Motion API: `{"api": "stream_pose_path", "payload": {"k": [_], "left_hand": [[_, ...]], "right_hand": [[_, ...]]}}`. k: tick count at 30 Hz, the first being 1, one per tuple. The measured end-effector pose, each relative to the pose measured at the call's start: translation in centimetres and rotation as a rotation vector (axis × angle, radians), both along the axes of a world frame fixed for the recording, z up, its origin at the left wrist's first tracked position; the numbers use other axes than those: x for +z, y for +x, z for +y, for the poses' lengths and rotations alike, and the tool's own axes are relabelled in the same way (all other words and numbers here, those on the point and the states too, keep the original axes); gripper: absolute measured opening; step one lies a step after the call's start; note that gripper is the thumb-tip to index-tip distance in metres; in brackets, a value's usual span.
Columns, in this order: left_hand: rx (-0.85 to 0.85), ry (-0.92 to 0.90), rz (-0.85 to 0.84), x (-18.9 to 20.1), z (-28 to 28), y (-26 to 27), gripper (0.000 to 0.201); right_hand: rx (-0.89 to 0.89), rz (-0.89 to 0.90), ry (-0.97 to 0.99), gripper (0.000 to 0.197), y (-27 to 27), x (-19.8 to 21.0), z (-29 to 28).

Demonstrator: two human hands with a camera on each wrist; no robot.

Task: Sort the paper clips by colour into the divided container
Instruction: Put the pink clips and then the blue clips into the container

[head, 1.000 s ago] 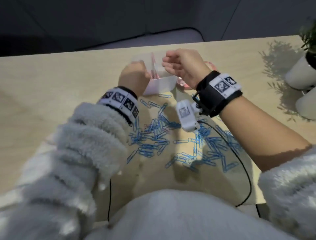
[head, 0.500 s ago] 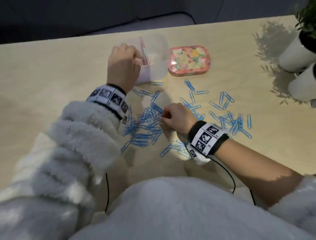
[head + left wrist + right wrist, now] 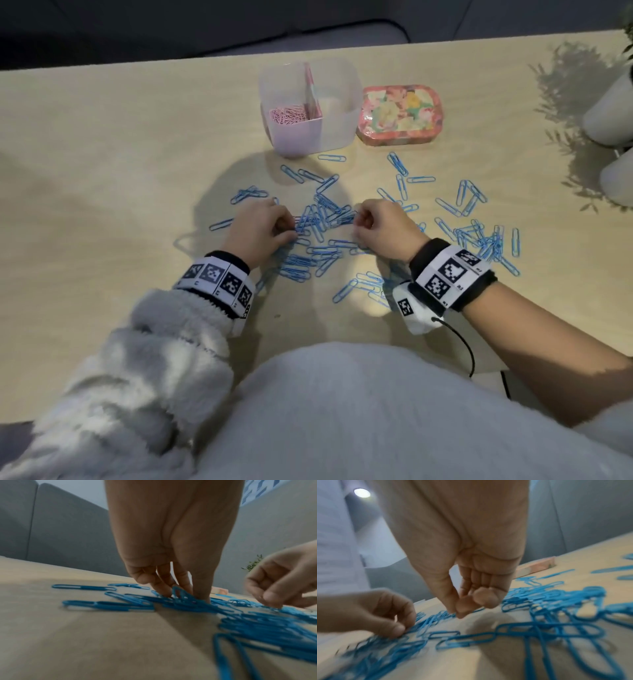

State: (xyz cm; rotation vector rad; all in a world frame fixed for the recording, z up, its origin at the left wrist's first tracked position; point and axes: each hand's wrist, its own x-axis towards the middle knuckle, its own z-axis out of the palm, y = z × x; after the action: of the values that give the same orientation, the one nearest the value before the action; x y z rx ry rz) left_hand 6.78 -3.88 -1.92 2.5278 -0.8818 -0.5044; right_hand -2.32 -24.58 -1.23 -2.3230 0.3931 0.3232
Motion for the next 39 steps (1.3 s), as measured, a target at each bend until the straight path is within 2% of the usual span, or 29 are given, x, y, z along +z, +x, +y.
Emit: {"api": "stream_pose_path", "payload": {"k": [3, 5, 7, 10, 13, 19, 23, 28, 31, 33, 35, 37, 39], "left_hand": [[-0.010, 0.025, -0.012, -0.4, -0.2, -0.3, 0.016], [-0.026, 0.030, -0.043, -0.4, -0.2, -0.6, 0.012], [-0.045, 0.037, -0.086, -0.3, -0.1, -0.9, 0.008], [-0.061, 0.046, -0.135, -0.4, 0.4, -1.0, 0.009], [-0.013, 0.038, -0.121, -0.4, 1.3, -0.9, 0.017], [0.039, 0.043, -0.035, -0.2, 2.7, -0.9, 0.017], [0.014, 0.045, -0.085, 0.4, 1.8, -1.0, 0.014], [-0.085, 0.140, -0.110, 0.3, -0.2, -0.5, 0.015], [-0.117, 0.173, -0.069, 0.0, -0.4, -0.3, 0.016], [-0.136, 0.150, -0.057, 0.2, -0.4, -0.5, 0.015], [-0.110, 0.085, -0.023, 0.4, -0.3, -0.7, 0.011], [-0.025, -0.019, 0.062, 0.7, -0.3, -0.6, 0.007], [0.058, -0.118, 0.164, 1.2, -0.5, -0.4, 0.015]], "right_hand": [[-0.118, -0.004, 0.201, 0.020, 1.3, 0.4, -0.1], [-0.125, -0.005, 0.248, 0.023, 2.3, 0.4, 0.9], [-0.003, -0.034, 0.165, 0.012, 3.1, 0.7, 2.4], [0.293, -0.012, -0.067, 0.023, 3.8, 0.9, 4.2], [0.388, 0.020, -0.250, 0.022, 3.7, 0.8, 4.0], [0.267, 0.062, -0.267, 0.022, 1.9, 1.3, 1.6], [0.158, -0.005, -0.198, 0.019, 3.0, 1.7, 1.6], [0.355, 0.125, -0.288, 0.019, 2.5, 0.9, 0.7], [0.272, 0.063, -0.176, 0.004, 2.3, 0.7, -0.1], [0.120, 0.019, 0.019, 0.017, 2.6, 0.8, -1.4], [0.014, -0.005, 0.112, 0.024, 2.6, 1.0, -2.7], [0.041, 0.023, 0.048, 0.012, 2.3, 0.9, -2.8], [0.139, 0.073, -0.081, 0.014, 1.8, 0.4, -2.0]]}}
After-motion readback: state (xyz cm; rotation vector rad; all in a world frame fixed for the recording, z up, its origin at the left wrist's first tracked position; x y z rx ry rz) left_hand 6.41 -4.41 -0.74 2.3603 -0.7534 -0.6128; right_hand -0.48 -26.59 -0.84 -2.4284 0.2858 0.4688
